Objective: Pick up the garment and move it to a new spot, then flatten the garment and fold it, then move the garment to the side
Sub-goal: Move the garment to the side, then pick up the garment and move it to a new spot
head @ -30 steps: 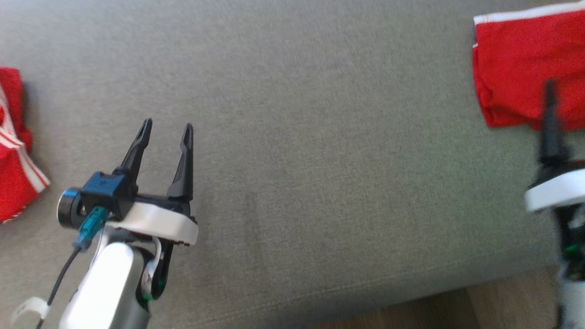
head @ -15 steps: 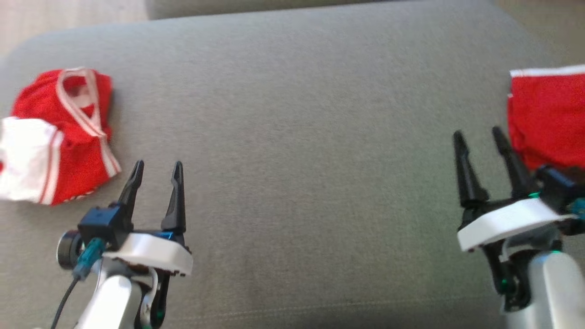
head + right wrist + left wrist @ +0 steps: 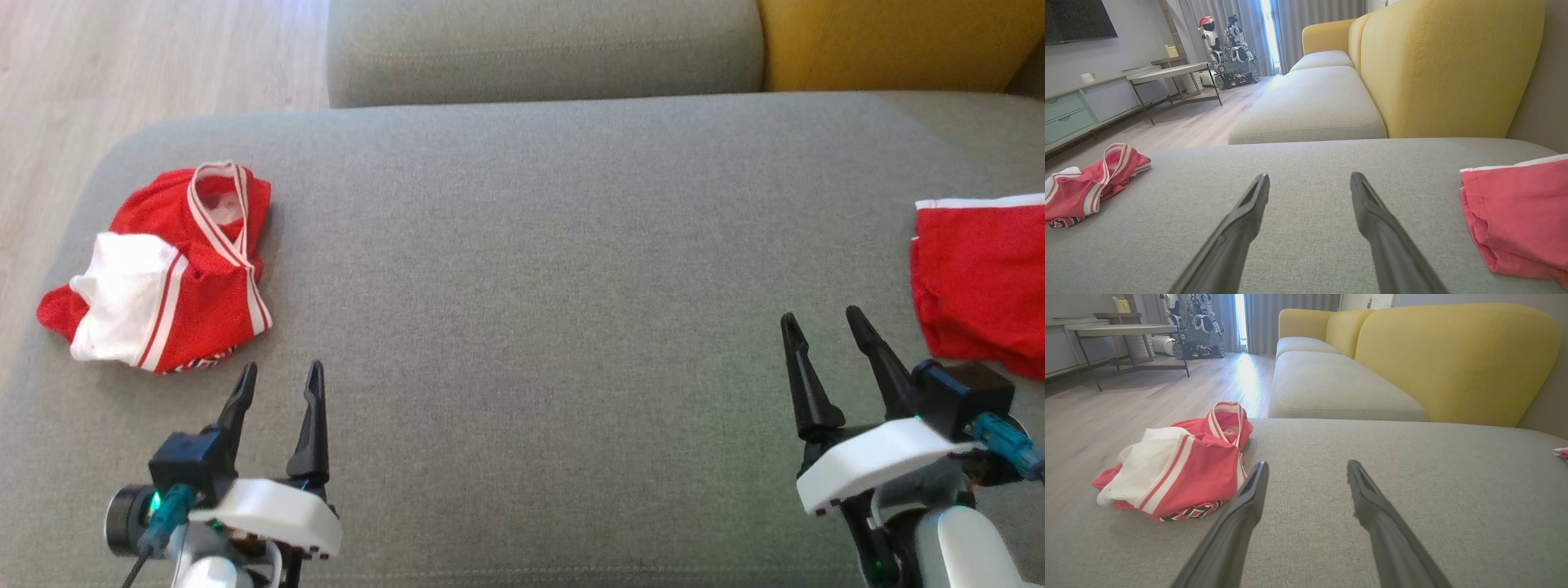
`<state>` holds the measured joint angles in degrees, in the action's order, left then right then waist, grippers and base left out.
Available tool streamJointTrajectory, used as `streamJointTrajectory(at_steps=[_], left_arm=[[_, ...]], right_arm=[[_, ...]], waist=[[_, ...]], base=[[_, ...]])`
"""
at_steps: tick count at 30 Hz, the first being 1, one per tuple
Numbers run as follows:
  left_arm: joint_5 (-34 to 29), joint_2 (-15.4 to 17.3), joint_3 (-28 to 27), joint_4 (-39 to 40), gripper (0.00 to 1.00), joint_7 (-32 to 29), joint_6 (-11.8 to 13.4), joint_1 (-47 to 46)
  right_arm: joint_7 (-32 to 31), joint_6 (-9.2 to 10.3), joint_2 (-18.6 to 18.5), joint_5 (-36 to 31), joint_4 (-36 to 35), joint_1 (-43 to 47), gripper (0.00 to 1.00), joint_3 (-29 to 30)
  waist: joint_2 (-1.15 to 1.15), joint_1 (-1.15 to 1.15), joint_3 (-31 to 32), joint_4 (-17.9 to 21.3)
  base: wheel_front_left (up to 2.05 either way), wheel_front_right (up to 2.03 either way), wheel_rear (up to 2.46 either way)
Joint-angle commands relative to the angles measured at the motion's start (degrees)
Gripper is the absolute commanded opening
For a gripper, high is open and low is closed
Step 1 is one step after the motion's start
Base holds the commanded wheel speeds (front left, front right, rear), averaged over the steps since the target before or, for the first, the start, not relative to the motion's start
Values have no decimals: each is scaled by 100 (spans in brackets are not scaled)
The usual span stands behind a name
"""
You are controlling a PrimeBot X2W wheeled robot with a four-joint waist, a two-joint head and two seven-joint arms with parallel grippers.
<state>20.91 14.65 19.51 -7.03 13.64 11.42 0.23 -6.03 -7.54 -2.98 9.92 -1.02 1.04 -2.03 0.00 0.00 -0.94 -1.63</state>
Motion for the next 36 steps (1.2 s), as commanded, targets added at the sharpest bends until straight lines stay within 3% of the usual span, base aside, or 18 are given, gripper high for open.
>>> streamJointTrajectory(at_steps=[1, 36], left_arm=[[12, 154, -216, 223, 100, -3, 26, -166], [61, 278, -85, 291, 100, -98, 94, -184]], right_arm=[[62, 5, -12, -46, -203, -89, 100, -136], [42, 5, 9, -52, -267, 32, 100, -98]], waist=[[0, 0, 60, 26], [0, 0, 108, 168]], base=[[0, 0, 0], [0, 0, 0]])
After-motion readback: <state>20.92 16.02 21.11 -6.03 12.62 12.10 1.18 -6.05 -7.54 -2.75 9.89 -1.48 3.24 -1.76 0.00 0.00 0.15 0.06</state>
